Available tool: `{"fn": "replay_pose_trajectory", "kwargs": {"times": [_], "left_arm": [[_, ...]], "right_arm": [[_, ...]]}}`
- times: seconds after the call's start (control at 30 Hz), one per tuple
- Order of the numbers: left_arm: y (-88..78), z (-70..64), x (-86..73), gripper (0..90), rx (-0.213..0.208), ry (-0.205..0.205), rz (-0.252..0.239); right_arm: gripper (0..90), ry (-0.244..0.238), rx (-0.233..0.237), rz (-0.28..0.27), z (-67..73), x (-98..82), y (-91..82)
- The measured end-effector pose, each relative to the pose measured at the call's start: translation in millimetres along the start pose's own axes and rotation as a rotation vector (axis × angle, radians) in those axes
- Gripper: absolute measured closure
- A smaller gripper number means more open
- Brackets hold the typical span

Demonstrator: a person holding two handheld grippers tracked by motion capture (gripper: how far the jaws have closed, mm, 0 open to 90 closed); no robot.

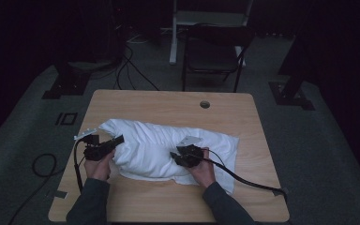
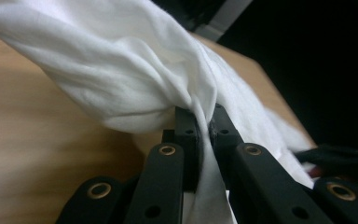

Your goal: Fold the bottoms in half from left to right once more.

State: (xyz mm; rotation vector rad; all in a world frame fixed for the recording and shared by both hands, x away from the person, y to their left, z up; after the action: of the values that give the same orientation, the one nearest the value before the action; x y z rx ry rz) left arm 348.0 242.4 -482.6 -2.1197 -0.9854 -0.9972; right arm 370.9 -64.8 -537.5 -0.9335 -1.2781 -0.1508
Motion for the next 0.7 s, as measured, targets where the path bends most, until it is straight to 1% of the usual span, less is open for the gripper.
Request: {"fn": "replay_pose_trajectory", "kwargs": {"times": [0.03, 0.07, 0.1, 0.17, 0.23, 0.27, 0.3, 0.33, 0.37, 0.4, 0.43, 0.5, 0.53, 0.57, 0.7], "left_arm": [[0.6, -8.7, 3.4, 85.7, -0.023, 0.016, -0.005], [1.9, -18.5, 7.0, 85.8, -0.045, 0.036, -0.010], [3.8, -28.9, 10.9, 85.8, -0.066, 0.056, -0.016], [10.8, -50.7, 18.0, 85.8, -0.112, 0.087, -0.016], [21.6, -73.3, 21.6, 85.7, -0.141, 0.140, 0.001], [28.2, -83.4, 21.7, 85.7, -0.153, 0.162, 0.016], [34.9, -92.6, 21.1, 85.6, -0.166, 0.181, 0.030], [41.1, -101.2, 19.7, 85.6, -0.175, 0.198, 0.038], [47.1, -108.8, 17.9, 85.6, -0.186, 0.219, 0.049], [52.8, -115.6, 15.6, 85.5, -0.198, 0.235, 0.063], [59.1, -121.9, 12.4, 85.5, -0.210, 0.245, 0.078], [71.9, -133.9, 3.9, 85.4, -0.230, 0.271, 0.109], [78.1, -139.9, -1.1, 85.4, -0.240, 0.291, 0.122], [84.5, -145.5, -6.5, 85.3, -0.252, 0.298, 0.135], [113.1, -165.6, -27.8, 85.0, -0.262, 0.316, 0.192]], "right_arm": [[63.5, -0.002, 0.007, 0.022, 0.7, -4.8, 6.9], [63.6, 0.009, 0.014, 0.023, 0.9, -9.1, 12.4], [63.7, 0.026, 0.021, 0.009, 0.4, -9.8, 14.6], [63.8, 0.045, 0.038, 0.013, -0.1, -7.8, 17.3], [63.7, 0.066, 0.054, 0.012, -2.3, -7.4, 19.1], [63.3, 0.065, 0.060, 0.012, -2.9, -7.0, 18.8], [60.7, 0.058, 0.065, 0.015, -3.5, -6.5, 16.4], [54.7, 0.056, 0.074, 0.015, -4.9, -5.5, 11.9], [50.0, 0.067, 0.075, 0.005, -7.2, -4.0, 4.6], [47.4, 0.076, 0.078, -0.016, -11.6, -3.1, -5.0], [47.1, 0.083, 0.068, -0.031, -16.7, -2.4, -16.1], [45.6, 0.067, 0.007, -0.057, -30.3, -1.4, -41.0], [45.1, 0.071, -0.023, -0.069, -38.1, -1.1, -53.8], [44.7, 0.081, -0.050, -0.090, -47.3, -0.9, -66.4], [42.7, 0.170, -0.150, -0.192, -79.1, 1.3, -113.8]]}}
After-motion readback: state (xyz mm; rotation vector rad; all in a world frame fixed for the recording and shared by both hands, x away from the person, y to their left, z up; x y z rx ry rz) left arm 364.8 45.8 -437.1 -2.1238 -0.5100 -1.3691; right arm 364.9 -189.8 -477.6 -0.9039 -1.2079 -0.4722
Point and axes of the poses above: each handheld gripper's, and its own axes: y roughly forward along the jaws, x roughly out of its top, z roughly to its left, the point moved 2 cm from there along y, roughly forward along the jaws, and after that the axes turned 11 degrees about -z, right-handed, at the moved point
